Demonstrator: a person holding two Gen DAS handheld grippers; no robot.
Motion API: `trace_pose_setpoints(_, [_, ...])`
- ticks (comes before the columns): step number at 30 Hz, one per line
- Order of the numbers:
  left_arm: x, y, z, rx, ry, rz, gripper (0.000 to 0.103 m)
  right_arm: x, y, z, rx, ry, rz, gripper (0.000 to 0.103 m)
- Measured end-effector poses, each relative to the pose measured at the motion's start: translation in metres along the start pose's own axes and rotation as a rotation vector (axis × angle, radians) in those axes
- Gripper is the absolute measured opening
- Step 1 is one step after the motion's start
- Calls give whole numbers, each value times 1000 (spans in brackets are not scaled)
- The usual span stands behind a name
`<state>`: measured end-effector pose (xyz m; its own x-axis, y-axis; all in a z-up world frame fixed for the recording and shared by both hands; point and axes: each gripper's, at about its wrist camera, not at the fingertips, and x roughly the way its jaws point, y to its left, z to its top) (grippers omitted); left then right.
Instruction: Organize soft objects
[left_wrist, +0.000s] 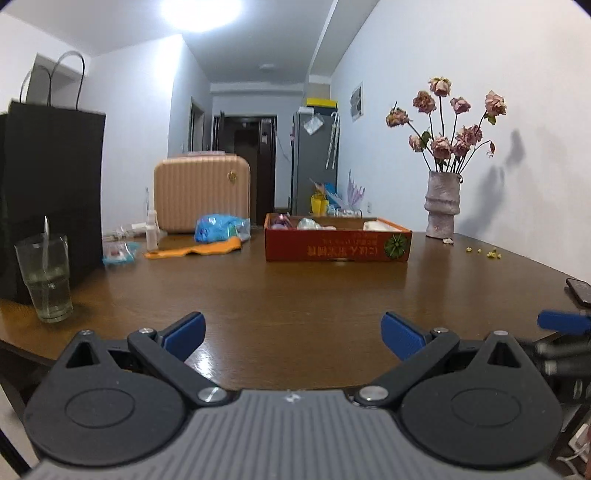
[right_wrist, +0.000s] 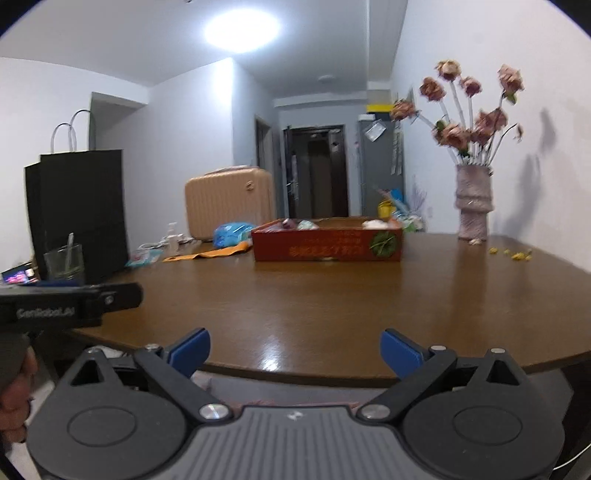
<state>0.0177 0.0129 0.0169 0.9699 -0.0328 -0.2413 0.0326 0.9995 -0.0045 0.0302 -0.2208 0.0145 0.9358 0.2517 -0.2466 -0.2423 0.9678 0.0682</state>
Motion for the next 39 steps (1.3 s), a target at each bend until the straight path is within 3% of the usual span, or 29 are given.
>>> trace_pose_setpoints(39, [3, 0, 0, -10, 5, -12, 103, 4, -6, 9, 18, -30, 1, 103])
